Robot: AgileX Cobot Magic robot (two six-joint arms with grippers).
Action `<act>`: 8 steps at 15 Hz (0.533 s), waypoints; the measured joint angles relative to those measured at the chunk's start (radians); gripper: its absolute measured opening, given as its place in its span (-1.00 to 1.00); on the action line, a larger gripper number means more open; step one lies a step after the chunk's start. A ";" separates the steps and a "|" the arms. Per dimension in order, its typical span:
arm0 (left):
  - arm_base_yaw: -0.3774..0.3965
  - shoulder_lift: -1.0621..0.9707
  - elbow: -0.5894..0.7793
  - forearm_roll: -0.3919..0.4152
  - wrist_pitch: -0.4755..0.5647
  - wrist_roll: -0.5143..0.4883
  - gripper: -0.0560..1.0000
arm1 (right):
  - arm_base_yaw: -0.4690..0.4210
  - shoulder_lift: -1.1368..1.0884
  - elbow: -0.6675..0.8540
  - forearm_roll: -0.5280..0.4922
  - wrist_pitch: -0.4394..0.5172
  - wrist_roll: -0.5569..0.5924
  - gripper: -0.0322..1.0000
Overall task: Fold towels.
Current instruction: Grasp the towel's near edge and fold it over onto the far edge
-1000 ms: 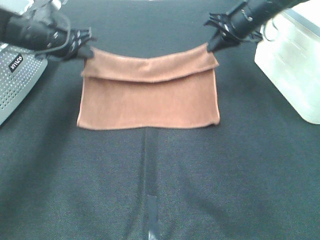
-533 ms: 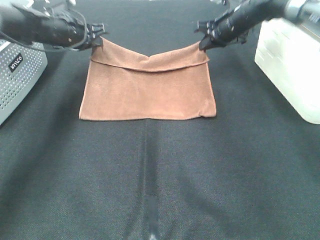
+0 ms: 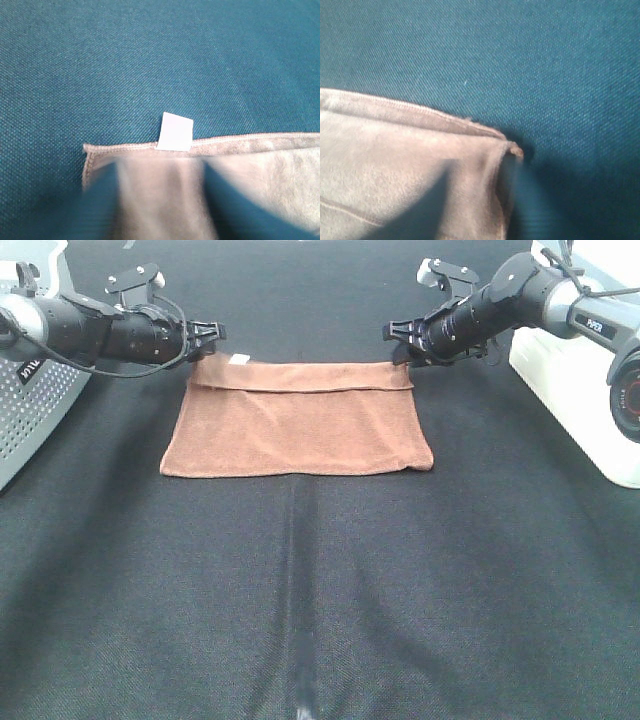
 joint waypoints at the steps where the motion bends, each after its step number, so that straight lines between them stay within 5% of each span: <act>1: 0.000 -0.011 0.000 0.012 0.008 0.000 0.39 | 0.000 -0.008 0.000 -0.019 0.031 0.000 0.33; 3: 0.017 -0.043 0.000 0.044 0.095 0.000 0.52 | 0.000 -0.045 0.000 -0.079 0.110 0.000 0.45; 5: 0.058 -0.068 0.000 0.067 0.293 -0.027 0.53 | 0.000 -0.110 -0.002 -0.113 0.226 0.018 0.48; 8: 0.094 -0.076 0.000 0.127 0.478 -0.160 0.53 | 0.000 -0.146 -0.002 -0.133 0.401 0.094 0.48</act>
